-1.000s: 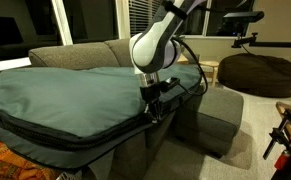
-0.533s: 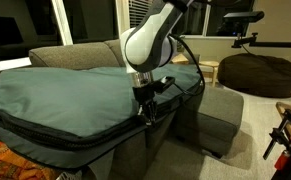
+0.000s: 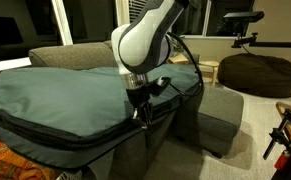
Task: Unzip the object
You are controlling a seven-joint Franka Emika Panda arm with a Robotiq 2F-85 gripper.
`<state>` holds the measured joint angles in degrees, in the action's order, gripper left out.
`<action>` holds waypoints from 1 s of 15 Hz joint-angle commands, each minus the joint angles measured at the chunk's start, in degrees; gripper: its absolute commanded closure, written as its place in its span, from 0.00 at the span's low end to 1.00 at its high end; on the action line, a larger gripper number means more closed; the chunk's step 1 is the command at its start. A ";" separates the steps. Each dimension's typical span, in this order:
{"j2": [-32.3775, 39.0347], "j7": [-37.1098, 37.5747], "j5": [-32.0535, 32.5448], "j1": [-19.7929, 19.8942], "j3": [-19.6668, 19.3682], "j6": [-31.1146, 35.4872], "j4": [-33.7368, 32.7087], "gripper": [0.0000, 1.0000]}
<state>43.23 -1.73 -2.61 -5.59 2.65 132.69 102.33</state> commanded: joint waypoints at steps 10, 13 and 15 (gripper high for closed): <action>-4.63 6.06 3.96 -5.90 0.91 -1.36 1.61 0.95; -4.76 7.48 4.73 -7.23 0.96 -1.70 1.01 0.95; -4.95 8.11 5.11 -7.96 1.13 -2.06 0.60 0.95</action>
<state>42.33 3.66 1.60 -11.55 2.81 132.74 101.02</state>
